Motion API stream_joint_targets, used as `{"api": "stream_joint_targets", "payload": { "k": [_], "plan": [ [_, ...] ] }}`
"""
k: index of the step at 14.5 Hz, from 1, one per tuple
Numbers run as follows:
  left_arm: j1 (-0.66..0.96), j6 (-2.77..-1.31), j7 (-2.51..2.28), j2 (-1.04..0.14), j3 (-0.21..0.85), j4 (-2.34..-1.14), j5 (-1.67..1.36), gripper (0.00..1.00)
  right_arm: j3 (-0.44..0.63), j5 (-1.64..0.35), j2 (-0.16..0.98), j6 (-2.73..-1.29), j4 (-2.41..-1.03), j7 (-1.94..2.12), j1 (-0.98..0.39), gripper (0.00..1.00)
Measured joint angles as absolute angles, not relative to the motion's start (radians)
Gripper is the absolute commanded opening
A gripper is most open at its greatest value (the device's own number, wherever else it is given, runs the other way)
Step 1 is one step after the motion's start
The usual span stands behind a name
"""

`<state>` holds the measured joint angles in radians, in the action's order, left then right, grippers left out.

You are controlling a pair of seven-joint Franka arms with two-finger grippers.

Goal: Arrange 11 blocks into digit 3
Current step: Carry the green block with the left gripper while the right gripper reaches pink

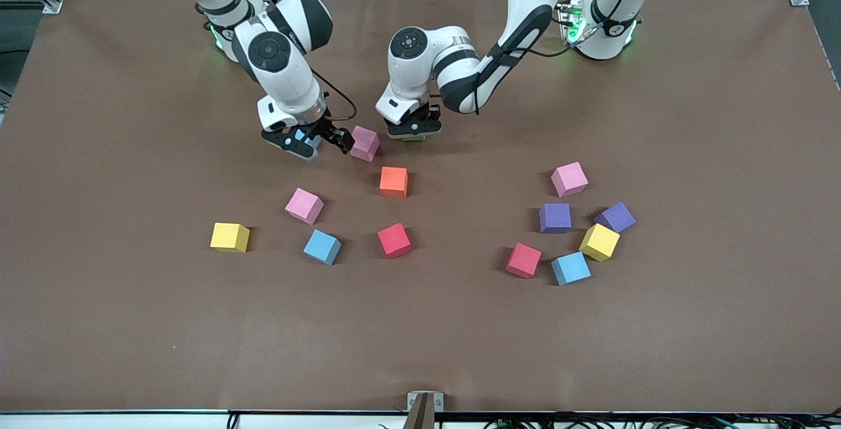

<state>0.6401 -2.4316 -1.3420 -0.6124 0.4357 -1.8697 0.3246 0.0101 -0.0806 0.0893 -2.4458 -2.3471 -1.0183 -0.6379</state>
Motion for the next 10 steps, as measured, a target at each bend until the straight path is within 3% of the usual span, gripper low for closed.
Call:
{"api": "stream_joint_targets", "payload": {
  "k": [10],
  "plan": [
    [0.64,-2.436,-1.316,-0.63,0.432,-1.862,0.351,0.4,0.026,-0.106,0.135,-2.447,-2.347,-1.558,-0.615,1.0]
  ]
}}
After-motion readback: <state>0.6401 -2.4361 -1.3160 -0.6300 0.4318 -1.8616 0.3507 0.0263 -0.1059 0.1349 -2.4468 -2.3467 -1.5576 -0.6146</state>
